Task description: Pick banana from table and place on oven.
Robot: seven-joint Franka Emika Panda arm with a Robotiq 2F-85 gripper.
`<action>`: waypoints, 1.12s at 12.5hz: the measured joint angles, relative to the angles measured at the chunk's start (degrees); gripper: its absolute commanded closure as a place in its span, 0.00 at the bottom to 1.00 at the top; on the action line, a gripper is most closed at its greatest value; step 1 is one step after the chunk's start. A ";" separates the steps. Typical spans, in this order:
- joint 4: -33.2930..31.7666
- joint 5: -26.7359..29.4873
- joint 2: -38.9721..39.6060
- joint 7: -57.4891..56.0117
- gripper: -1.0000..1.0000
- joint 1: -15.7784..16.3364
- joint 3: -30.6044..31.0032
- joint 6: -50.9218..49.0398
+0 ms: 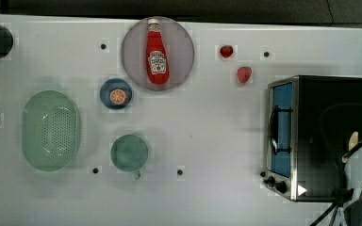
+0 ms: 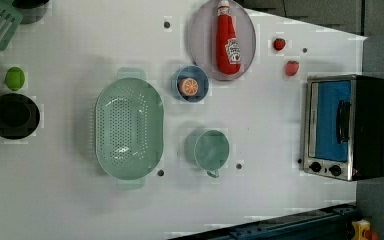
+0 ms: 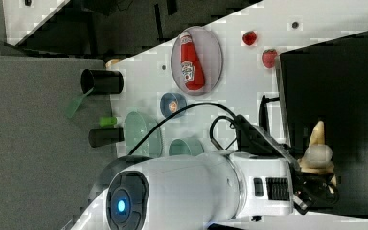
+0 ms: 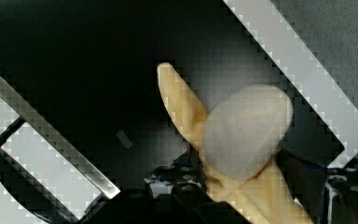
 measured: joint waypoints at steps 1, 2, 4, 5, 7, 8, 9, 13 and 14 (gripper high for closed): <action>-0.11 -0.14 0.48 -0.08 0.14 0.09 0.03 0.17; -0.17 0.26 0.60 -0.67 0.03 0.20 0.28 0.41; 0.22 -0.42 0.41 -1.57 0.00 0.38 1.59 0.36; 0.73 -0.14 0.43 -1.93 0.00 0.57 2.55 0.36; 1.06 -0.42 0.11 -1.93 0.00 1.85 3.66 -1.64; 1.96 -0.08 -0.01 -1.73 0.00 2.14 4.64 -2.81; 2.97 0.55 -0.52 -0.76 0.00 2.41 6.10 -3.72; 3.36 -0.15 -8.98 10.44 0.00 3.86 16.46 -16.22; 3.30 -0.15 -11.77 15.72 0.00 5.34 18.42 -19.17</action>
